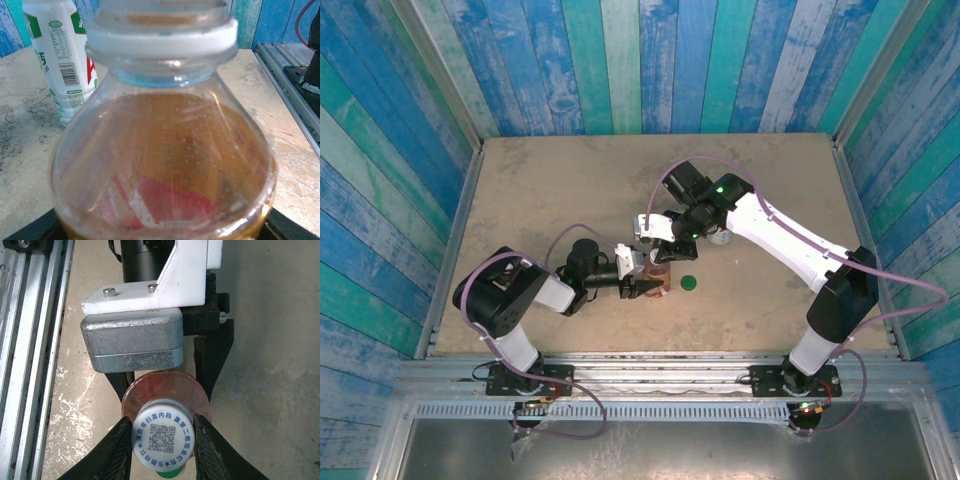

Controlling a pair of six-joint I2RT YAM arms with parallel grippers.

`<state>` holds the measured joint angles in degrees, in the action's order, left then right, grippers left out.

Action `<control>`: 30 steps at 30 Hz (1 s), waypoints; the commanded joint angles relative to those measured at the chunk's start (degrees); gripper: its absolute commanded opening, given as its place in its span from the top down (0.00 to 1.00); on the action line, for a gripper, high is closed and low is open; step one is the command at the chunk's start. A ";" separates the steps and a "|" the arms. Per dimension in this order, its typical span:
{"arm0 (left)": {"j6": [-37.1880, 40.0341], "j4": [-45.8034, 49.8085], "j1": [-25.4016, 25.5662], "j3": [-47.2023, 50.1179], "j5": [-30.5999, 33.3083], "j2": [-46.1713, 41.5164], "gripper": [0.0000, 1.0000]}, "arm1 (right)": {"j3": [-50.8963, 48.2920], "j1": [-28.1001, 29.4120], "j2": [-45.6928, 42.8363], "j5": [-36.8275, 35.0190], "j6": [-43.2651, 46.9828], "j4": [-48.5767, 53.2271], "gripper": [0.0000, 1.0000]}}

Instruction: Screw on the bottle caps

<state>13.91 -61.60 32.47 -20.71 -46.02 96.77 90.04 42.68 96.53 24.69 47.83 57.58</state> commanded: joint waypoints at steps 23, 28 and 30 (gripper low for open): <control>0.03 7.95 0.05 1.11 2.70 -0.58 0.37 | -16.21 12.80 -9.62 -35.99 -57.55 -13.64 0.71; -0.38 7.64 0.05 0.92 1.97 -0.10 0.37 | -15.73 13.75 -9.55 -36.30 -58.36 -13.65 0.65; -0.38 7.72 0.05 1.06 1.99 -0.26 0.37 | -15.16 13.75 -9.69 -36.72 -56.90 -14.17 0.60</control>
<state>13.47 -61.01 32.47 -20.73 -45.52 96.47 75.90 56.34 85.95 -8.25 -6.79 40.88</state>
